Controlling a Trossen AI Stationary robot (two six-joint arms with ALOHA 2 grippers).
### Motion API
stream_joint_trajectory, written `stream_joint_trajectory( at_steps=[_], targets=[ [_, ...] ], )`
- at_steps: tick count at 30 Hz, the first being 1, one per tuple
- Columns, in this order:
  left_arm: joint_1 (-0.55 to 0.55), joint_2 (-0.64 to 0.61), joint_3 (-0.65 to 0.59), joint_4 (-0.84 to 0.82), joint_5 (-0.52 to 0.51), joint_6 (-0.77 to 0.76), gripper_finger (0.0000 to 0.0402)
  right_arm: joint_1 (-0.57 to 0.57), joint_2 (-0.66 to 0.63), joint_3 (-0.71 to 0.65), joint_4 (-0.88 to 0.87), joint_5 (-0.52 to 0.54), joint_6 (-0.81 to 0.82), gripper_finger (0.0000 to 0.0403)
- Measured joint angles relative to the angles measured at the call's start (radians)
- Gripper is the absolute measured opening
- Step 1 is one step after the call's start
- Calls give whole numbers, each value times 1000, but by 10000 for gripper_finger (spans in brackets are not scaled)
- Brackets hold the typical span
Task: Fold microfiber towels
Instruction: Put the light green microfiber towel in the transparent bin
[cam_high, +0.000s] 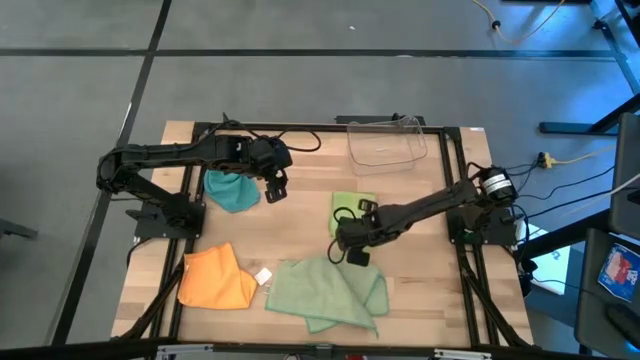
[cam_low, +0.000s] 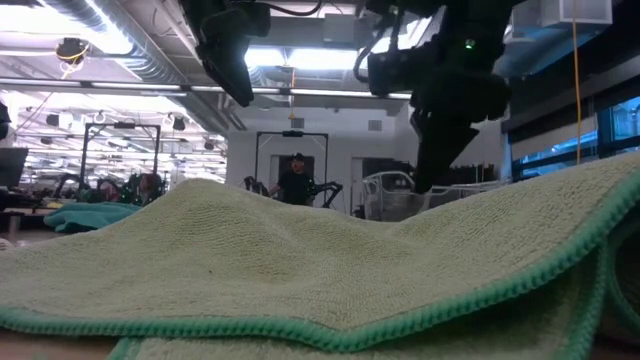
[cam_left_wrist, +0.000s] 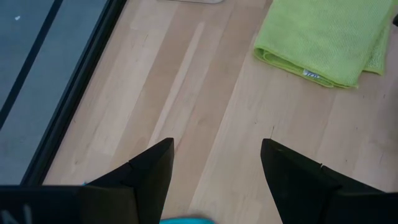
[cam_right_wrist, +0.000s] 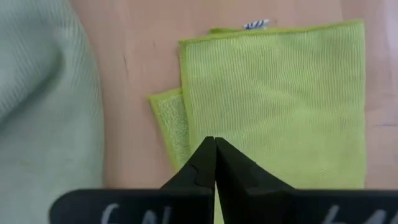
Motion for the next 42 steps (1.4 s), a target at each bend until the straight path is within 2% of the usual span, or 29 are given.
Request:
stream_joint_trajectory(
  at_steps=[2, 5, 11, 16, 20, 26, 32, 36, 42],
  targets=[
    [0, 0, 0, 0, 0, 0, 235, -3, 0, 0, 11, -24, 43, 24],
    [0, 0, 0, 0, 0, 0, 235, -5, 0, 0, 49, -32, 55, 70],
    [0, 0, 0, 0, 0, 0, 235, -4, 8, -34, 294, -21, -112, 189],
    [0, -1, -20, 14, 0, 1, 235, -4, 68, -94, 418, 38, -195, 236],
    [0, -1, -62, 18, 0, 2, 235, -4, 117, -97, 428, 111, -232, 240],
    [0, 0, -138, 26, 0, 1, 235, -3, 154, -95, 446, 146, -229, 241],
    [0, 0, -142, 70, 0, -2, 235, -1, 178, -92, 455, 177, -227, 239],
    [0, 0, -142, 79, 0, -1, 235, -2, 183, -92, 457, 212, -227, 213],
    [0, 0, -142, 79, 0, -2, 235, -3, 184, -92, 452, 197, -229, 153]
  ],
)
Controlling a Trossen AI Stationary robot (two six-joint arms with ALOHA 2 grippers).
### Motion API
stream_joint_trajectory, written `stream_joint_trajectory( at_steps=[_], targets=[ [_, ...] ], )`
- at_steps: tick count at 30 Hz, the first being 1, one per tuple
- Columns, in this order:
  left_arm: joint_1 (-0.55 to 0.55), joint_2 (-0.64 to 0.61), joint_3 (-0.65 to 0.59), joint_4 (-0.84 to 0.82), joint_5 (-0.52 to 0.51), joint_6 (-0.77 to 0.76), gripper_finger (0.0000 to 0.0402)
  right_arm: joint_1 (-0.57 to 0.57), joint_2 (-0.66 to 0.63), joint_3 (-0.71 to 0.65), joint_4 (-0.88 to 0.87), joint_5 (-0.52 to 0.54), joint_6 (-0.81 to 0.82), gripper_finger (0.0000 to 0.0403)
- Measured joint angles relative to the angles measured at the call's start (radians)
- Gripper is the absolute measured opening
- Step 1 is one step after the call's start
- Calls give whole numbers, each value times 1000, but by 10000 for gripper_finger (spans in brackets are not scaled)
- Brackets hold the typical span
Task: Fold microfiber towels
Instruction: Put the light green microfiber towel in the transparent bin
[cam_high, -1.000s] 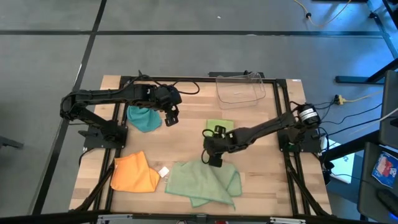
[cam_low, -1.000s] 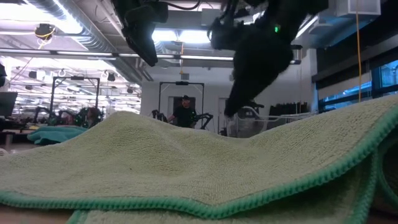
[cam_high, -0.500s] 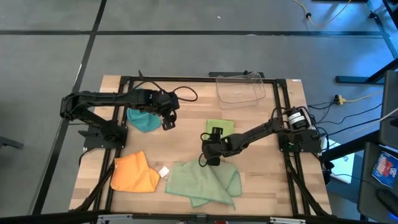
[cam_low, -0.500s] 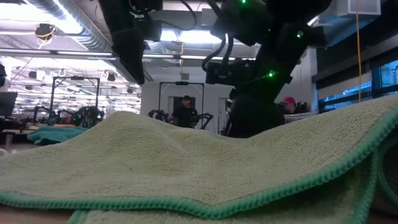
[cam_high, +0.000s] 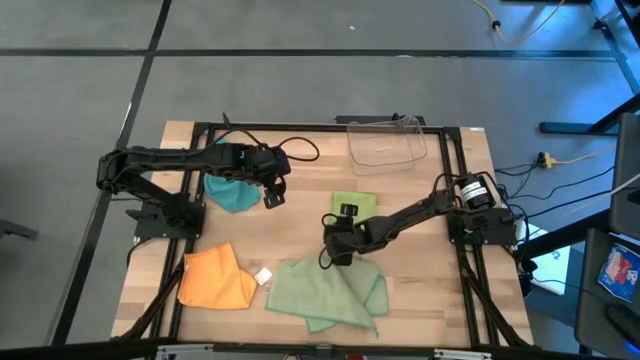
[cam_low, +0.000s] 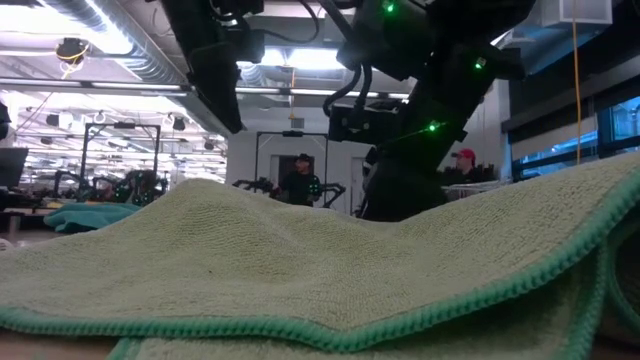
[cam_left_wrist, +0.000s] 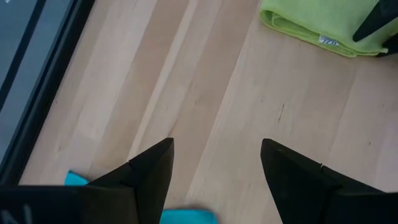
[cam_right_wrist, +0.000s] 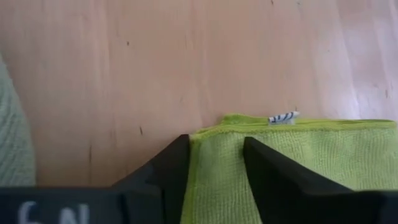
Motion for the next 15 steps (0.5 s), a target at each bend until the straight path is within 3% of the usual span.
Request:
stream_joint_trajectory(
  at_steps=[7, 11, 15],
  targets=[
    [0, 0, 0, 0, 0, -2, 235, 0, 0, 0, -2, -29, -2, 105],
    [0, 0, 0, 0, 0, 1, 235, 0, 0, 3, -9, -35, -11, 103],
    [0, 0, 0, -1, 0, 1, 235, -14, 1, 38, -51, -110, -50, 116]
  ],
)
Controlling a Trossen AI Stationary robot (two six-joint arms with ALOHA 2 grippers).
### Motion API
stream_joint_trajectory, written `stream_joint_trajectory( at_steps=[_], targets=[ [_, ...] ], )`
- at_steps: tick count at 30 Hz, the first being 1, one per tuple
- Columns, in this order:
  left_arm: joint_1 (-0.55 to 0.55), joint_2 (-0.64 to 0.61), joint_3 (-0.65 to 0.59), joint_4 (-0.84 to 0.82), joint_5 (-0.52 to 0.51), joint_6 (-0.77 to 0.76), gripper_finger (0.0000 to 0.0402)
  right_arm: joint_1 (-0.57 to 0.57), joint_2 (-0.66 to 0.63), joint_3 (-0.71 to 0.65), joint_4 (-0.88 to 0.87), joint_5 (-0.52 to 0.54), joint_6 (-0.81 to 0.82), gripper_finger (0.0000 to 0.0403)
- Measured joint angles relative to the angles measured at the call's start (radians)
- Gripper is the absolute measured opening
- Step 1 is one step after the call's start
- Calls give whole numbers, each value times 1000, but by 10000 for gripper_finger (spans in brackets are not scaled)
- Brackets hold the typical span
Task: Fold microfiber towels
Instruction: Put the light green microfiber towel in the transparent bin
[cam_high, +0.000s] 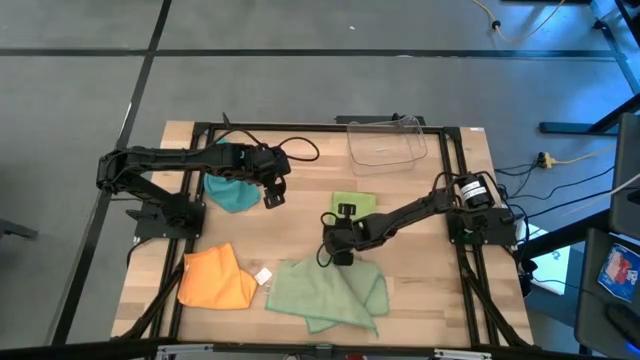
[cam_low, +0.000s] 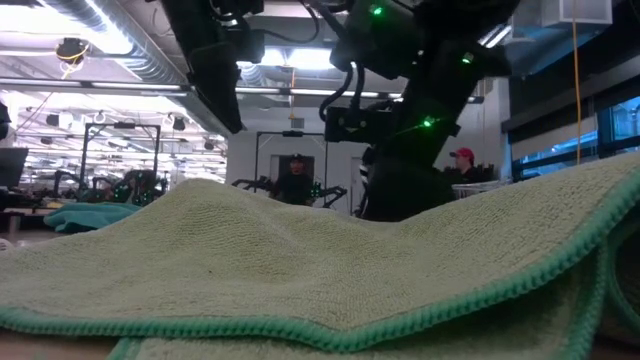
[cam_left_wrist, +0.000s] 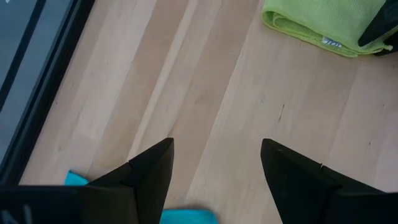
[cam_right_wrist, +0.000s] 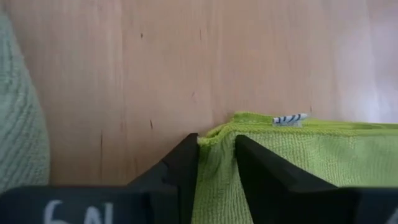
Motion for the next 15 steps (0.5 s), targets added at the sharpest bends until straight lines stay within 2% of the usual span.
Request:
stream_joint_trajectory(
  at_steps=[8, 15],
  targets=[
    [0, 0, 0, -1, 0, 0, 235, -25, 3, 63, -126, -91, 0, 151],
    [0, 0, 0, -2, 0, 0, 235, -25, 3, 64, -134, -91, 23, 157]
  ],
)
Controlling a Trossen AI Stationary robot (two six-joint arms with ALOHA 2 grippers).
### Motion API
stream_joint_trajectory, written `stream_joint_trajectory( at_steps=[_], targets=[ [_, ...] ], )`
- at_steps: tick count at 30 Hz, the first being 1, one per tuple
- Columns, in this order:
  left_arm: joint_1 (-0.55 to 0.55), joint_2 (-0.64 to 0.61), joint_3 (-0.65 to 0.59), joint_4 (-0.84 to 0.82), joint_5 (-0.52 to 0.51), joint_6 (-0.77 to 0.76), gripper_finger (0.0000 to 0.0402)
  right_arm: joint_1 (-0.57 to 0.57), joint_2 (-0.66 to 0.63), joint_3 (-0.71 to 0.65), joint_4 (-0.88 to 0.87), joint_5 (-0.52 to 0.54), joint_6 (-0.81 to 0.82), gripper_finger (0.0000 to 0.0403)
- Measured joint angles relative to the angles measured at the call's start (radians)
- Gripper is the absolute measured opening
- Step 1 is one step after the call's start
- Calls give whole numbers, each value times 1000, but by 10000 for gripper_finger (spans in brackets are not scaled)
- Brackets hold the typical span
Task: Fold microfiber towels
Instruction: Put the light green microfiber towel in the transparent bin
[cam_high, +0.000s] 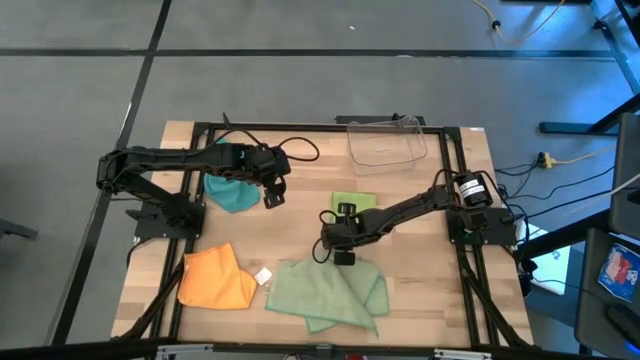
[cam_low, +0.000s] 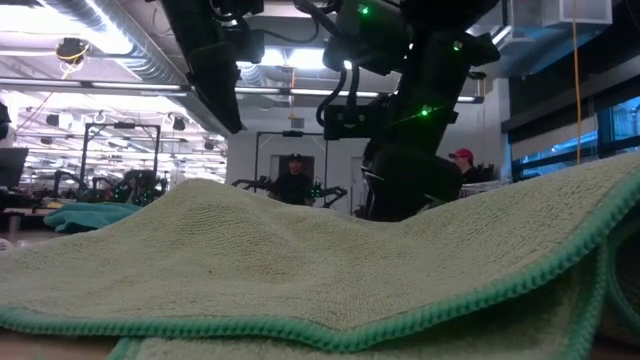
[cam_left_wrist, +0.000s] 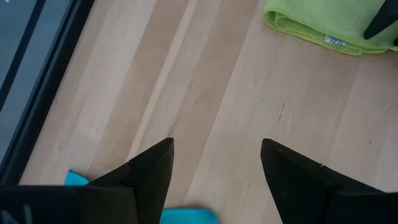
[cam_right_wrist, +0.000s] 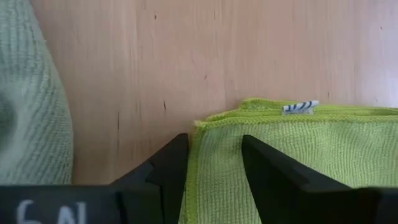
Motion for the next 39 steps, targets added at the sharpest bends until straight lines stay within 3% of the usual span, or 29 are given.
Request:
stream_joint_trajectory(
  at_steps=[12, 17, 21, 32, 36, 39],
  targets=[
    [0, 0, 0, 0, 0, 0, 235, 0, 0, 0, -10, 31, 1, 43],
    [0, 0, 0, 0, 0, 0, 235, 0, -2, 0, -22, 11, -1, 24],
    [0, 0, 0, 0, 0, 0, 235, -7, -4, 0, -29, -33, -1, 40],
    [0, 0, 0, 0, 0, 0, 235, -34, -6, 3, -38, -77, -4, 155],
    [0, 0, 0, 0, 0, 0, 235, -34, -5, 26, -97, -87, -3, 159],
    [0, 0, 0, 0, 0, 0, 235, -33, -3, 45, -141, -96, -5, 140]
  ],
)
